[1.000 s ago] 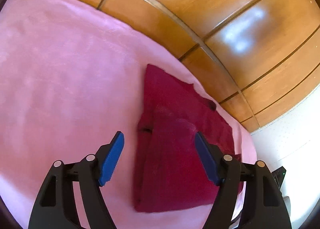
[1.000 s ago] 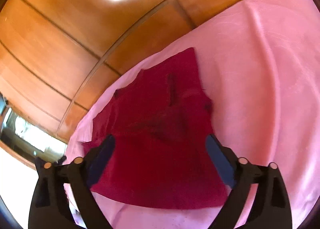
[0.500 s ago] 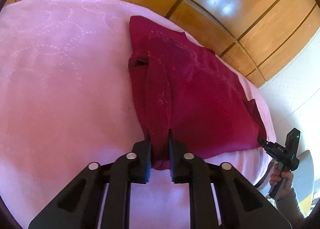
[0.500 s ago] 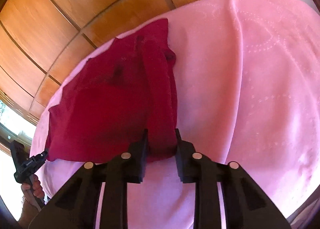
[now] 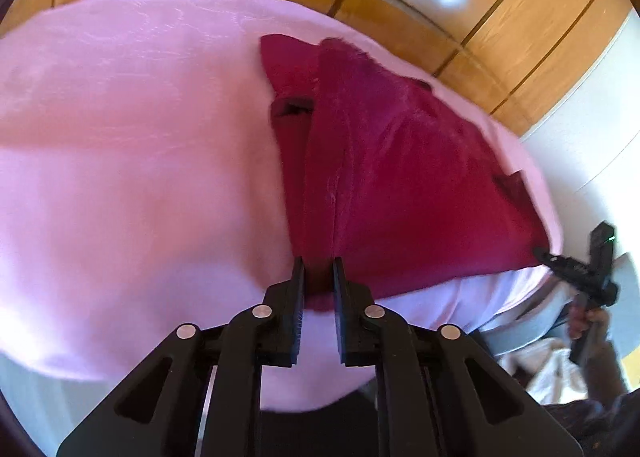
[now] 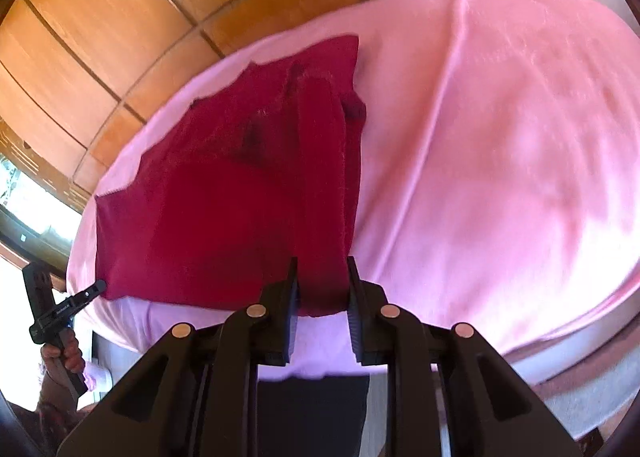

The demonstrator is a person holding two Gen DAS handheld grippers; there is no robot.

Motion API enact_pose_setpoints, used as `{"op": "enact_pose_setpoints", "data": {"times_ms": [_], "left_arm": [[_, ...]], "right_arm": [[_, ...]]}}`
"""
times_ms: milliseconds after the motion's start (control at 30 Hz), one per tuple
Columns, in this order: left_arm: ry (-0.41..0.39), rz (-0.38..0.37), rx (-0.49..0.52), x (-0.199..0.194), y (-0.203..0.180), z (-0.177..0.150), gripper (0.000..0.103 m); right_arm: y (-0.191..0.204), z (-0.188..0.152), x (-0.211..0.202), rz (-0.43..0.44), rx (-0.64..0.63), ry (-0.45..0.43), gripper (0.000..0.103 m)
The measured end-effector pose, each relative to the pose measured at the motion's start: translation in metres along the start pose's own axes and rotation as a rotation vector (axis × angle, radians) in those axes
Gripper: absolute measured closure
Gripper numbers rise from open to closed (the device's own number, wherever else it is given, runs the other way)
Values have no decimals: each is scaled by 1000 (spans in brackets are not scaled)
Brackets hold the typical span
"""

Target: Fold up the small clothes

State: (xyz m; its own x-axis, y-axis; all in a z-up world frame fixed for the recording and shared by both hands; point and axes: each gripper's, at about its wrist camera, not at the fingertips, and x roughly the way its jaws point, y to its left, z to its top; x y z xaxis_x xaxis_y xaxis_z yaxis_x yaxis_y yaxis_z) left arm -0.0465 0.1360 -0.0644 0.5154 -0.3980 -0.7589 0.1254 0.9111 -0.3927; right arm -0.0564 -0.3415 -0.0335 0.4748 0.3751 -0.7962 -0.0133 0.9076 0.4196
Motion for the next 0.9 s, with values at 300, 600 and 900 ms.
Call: {"op": "enact_pose_setpoints", "data": {"times_ms": [300,600,900], "left_arm": [[-194,277,111,-18,-21,44,30],[-203,338,160,17,-49,75,28],[-174,337,164,31,-53,81,28]], "right_arm": [[20,34,-17,-78,-60,-142,44],[76,39,30,-32,-190,-93,40],[70,30,65,-49,-167,-43,34]]}}
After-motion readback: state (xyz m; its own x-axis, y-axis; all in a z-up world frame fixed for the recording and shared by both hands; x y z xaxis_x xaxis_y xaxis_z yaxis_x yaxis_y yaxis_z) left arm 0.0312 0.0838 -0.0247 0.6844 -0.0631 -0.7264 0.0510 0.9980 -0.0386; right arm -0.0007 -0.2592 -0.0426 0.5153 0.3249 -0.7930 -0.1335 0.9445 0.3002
